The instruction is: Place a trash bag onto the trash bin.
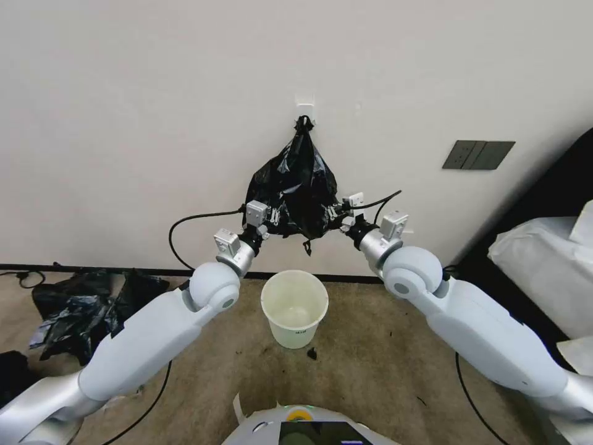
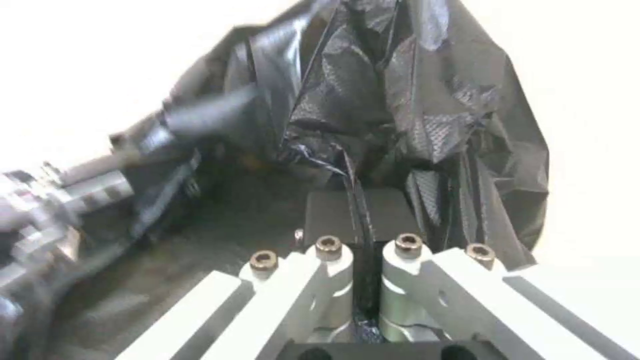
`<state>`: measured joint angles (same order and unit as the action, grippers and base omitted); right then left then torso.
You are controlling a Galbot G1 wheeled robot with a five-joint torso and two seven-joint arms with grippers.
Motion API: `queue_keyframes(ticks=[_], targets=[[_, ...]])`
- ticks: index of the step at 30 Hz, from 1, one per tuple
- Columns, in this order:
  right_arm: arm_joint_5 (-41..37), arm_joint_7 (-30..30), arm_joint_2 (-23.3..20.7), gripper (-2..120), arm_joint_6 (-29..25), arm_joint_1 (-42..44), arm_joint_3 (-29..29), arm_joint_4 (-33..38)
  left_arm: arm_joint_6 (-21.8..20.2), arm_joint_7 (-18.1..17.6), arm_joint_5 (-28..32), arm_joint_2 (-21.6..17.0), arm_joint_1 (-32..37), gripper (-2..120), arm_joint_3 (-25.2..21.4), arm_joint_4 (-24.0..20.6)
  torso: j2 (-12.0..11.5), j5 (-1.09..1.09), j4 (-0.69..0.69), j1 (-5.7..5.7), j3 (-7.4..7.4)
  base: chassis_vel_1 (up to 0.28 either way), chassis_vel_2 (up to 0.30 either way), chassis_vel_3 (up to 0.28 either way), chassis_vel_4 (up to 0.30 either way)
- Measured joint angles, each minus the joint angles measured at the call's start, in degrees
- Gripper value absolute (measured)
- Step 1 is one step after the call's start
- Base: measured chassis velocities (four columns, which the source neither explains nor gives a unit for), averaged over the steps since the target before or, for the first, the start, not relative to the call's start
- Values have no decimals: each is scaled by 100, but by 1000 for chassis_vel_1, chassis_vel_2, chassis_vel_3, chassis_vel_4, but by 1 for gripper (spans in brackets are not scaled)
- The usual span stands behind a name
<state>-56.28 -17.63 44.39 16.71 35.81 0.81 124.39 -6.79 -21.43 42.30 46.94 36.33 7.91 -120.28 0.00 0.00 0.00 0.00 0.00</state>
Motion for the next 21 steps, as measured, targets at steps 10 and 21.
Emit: queue_keyframes(ticks=[10, 21], targets=[[-101, 135, 433, 0, -470, 1278, -860, 793, 86, 22, 43, -78, 880, 0, -697, -424, 0, -1, 1, 0, 0, 0, 0, 0, 0], [-131, 87, 995, 0, -519, 2231, -1042, 1198, 214, 64, -202, -61, 2175, 0, -1247, -1018, 0, 0, 1, 0, -1, 0, 0, 0, 0]])
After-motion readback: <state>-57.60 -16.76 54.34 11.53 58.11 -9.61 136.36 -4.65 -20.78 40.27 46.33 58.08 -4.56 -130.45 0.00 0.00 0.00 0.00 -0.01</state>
